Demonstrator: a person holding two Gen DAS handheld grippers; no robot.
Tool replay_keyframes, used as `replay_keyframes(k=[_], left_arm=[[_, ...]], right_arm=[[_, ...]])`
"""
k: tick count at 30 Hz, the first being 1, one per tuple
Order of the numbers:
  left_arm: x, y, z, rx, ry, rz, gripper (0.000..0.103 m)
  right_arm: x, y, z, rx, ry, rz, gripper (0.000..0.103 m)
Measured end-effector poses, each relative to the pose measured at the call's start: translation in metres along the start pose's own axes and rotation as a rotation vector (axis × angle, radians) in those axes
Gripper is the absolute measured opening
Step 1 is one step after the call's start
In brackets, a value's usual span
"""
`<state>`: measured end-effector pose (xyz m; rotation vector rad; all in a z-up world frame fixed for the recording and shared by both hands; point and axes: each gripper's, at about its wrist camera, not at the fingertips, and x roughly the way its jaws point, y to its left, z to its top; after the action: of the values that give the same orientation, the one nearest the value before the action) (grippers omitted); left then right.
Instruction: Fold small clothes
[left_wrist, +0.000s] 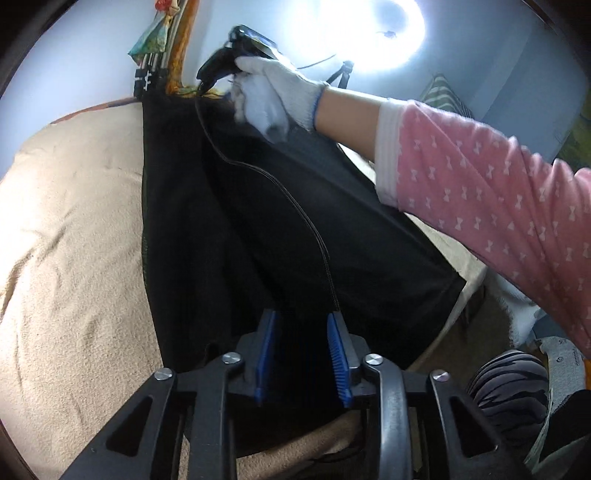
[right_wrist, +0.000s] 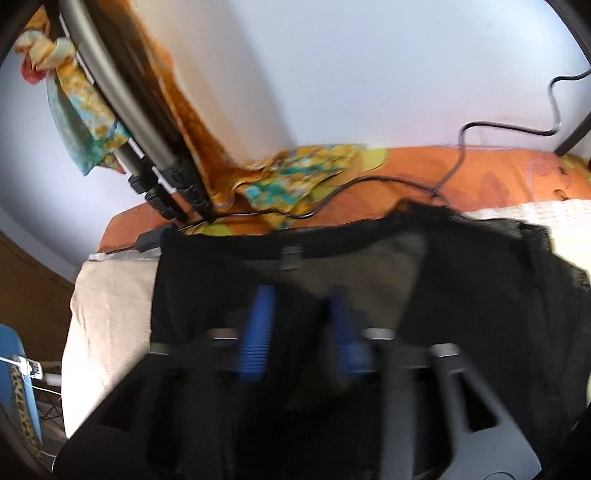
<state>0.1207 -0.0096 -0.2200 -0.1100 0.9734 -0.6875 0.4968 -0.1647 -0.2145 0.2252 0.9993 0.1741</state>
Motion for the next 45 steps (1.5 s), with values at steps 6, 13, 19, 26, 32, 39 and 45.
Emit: replay_keyframes(k=[6, 13, 19, 26, 32, 39, 45], left_arm=[[-0.025, 0.003, -0.002, -0.045, -0.059, 0.011, 0.033], [-0.074, 0.028, -0.004, -0.063, -0.136, 0.166, 0.033], [-0.113, 0.044, 0.013, -0.028, -0.190, 0.286, 0.033], [-0.140, 0.045, 0.039, 0.004, -0.197, 0.303, 0.033], [-0.128, 0.023, 0.025, 0.039, -0.165, 0.295, 0.033], [-0.086, 0.019, -0.036, -0.020, -0.086, 0.234, 0.034], [-0.054, 0.019, -0.069, -0.051, -0.029, 0.247, 0.033]], right_arm=[[-0.051, -0.025, -0.003, 0.030, -0.062, 0.044, 0.066], [-0.141, -0.039, -0.036, 0.003, -0.096, 0.125, 0.066], [-0.205, -0.034, -0.096, -0.056, -0.086, 0.173, 0.066], [-0.257, -0.012, -0.187, -0.094, -0.004, 0.226, 0.066], [-0.279, 0.010, -0.271, -0.149, 0.048, 0.246, 0.066], [-0.257, 0.009, -0.333, -0.042, 0.155, 0.323, 0.066], [-0.226, 0.022, -0.364, 0.024, 0.264, 0.393, 0.066]])
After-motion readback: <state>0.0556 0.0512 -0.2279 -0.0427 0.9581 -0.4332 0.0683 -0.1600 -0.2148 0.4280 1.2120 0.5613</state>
